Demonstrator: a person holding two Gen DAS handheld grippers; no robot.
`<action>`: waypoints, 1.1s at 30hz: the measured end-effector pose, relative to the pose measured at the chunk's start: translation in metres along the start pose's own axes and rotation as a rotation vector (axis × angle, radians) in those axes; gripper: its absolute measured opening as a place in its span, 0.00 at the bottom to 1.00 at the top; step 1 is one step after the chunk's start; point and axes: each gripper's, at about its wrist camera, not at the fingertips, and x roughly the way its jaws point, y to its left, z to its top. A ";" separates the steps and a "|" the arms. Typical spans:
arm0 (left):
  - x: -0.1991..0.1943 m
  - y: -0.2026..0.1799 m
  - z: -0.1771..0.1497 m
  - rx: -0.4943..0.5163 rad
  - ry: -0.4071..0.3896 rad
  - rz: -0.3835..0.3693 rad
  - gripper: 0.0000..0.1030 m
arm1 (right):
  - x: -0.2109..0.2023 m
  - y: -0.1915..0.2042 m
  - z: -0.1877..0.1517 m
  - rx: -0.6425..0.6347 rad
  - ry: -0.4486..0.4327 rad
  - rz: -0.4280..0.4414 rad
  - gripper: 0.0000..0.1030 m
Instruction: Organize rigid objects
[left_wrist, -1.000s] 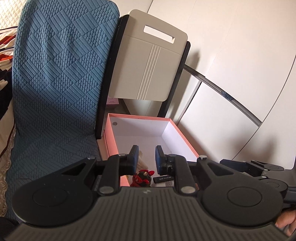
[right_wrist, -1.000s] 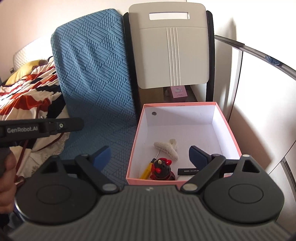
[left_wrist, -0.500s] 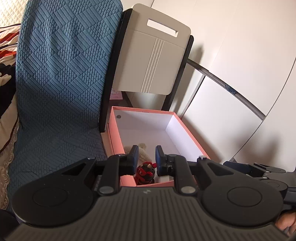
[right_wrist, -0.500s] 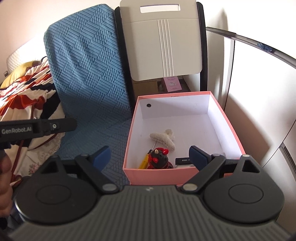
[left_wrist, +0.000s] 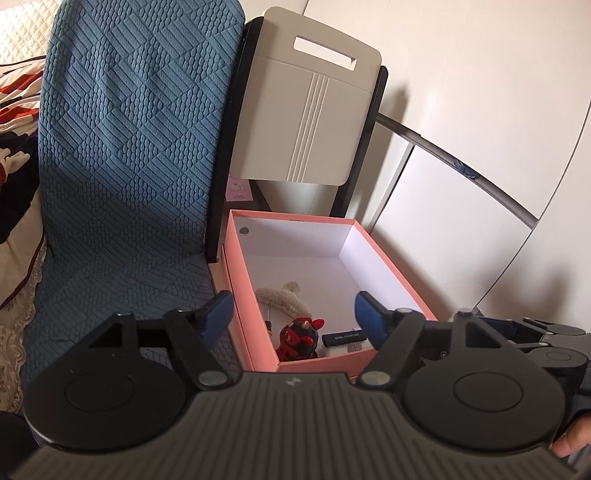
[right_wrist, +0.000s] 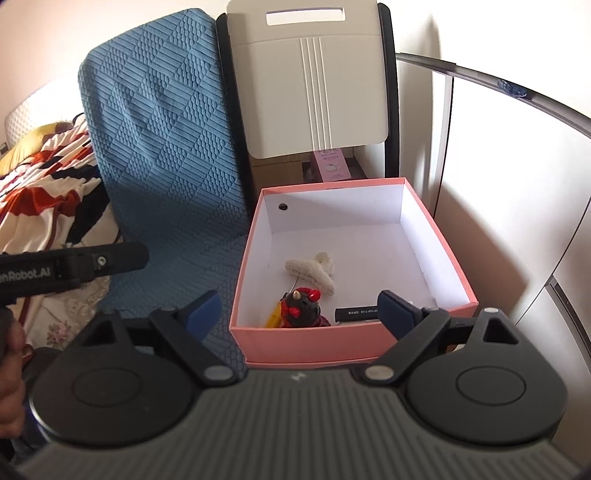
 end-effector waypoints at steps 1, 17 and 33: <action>-0.001 -0.001 0.000 0.008 -0.002 0.000 0.84 | 0.000 0.000 0.000 -0.002 0.000 -0.002 0.90; -0.002 0.000 0.001 0.009 -0.004 0.012 0.96 | 0.006 0.005 0.002 -0.009 0.001 -0.036 0.90; -0.007 0.001 0.004 0.011 -0.012 0.009 0.97 | 0.000 0.009 0.002 -0.014 -0.021 -0.042 0.90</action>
